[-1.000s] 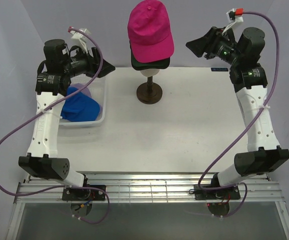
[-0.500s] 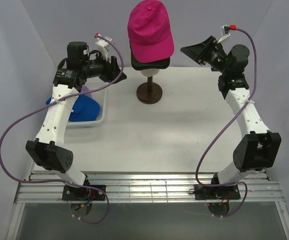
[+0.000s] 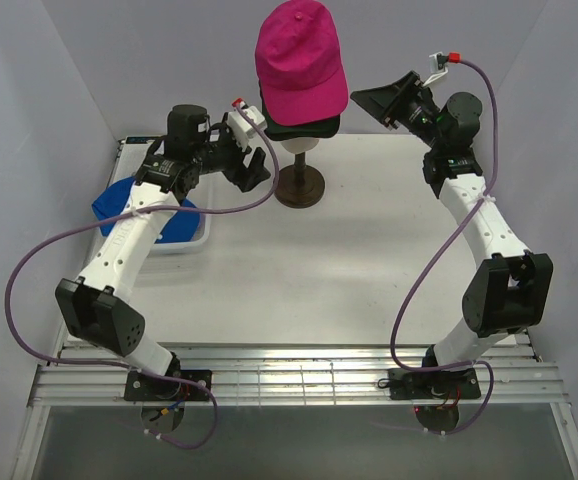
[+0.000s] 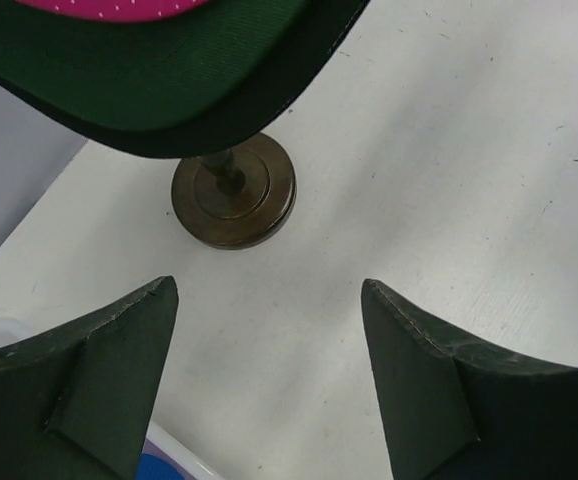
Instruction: Stack the hats
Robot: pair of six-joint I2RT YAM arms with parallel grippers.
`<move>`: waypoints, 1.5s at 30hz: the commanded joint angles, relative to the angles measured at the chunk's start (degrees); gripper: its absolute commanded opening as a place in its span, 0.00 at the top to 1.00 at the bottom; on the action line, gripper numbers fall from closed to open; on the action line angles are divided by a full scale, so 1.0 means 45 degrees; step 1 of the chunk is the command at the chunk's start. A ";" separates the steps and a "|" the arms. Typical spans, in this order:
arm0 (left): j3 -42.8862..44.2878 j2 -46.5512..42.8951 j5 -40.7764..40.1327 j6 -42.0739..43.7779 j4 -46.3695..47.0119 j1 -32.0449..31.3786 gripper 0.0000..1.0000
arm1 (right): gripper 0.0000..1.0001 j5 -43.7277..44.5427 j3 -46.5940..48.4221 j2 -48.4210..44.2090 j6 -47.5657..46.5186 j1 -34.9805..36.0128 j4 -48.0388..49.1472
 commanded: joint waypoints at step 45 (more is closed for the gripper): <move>0.2847 0.2049 -0.0645 -0.3291 0.1901 -0.0347 0.22 | 0.76 0.2051 -0.1538 -0.0914 0.0665 0.1150 0.1553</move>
